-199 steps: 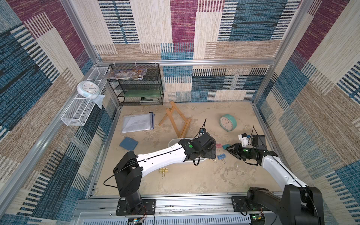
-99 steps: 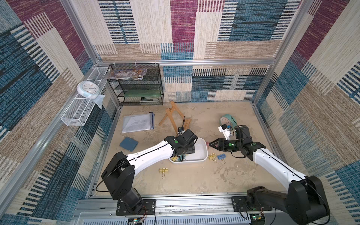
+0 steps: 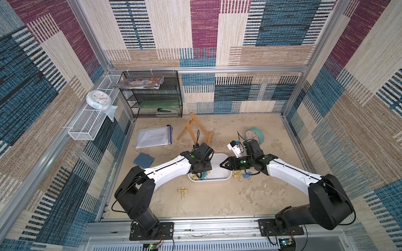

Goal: Take out the binder clips from the storage box
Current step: Pick up the binder clip from the storage box.

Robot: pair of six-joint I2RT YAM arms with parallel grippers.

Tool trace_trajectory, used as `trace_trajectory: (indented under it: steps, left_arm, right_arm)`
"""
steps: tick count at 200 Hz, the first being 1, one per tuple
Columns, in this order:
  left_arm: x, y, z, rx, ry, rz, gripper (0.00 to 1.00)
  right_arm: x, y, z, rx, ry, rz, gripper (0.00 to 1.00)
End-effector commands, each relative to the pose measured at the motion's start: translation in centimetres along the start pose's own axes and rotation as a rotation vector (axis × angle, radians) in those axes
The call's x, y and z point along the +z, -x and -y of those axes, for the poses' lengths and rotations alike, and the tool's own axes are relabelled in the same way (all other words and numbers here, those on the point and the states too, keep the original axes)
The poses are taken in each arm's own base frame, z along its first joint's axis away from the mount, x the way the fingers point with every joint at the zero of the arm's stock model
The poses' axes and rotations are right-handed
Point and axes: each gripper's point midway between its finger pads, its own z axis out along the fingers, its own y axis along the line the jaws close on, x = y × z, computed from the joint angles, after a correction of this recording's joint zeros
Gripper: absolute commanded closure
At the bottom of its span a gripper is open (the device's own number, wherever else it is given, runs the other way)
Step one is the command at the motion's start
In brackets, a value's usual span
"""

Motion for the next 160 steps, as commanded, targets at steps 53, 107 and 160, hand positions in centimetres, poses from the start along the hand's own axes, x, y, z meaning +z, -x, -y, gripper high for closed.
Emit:
trace_trajectory:
  steps: [53, 107, 160]
  left_arm:
    - [1.2, 0.6, 0.6, 0.006, -0.029, -0.013, 0.53]
    - [1.9, 0.1, 0.4, 0.005, -0.029, -0.035, 0.56]
    - [2.3, -0.2, 0.1, -0.002, -0.027, -0.042, 0.63]
  right_arm:
    - [2.0, 0.2, 0.2, 0.025, 0.012, -0.019, 0.46]
    - [2.6, 0.1, 1.1, 0.031, -0.024, -0.040, 0.48]
    - [2.7, 0.7, 0.7, 0.020, -0.015, -0.029, 0.44]
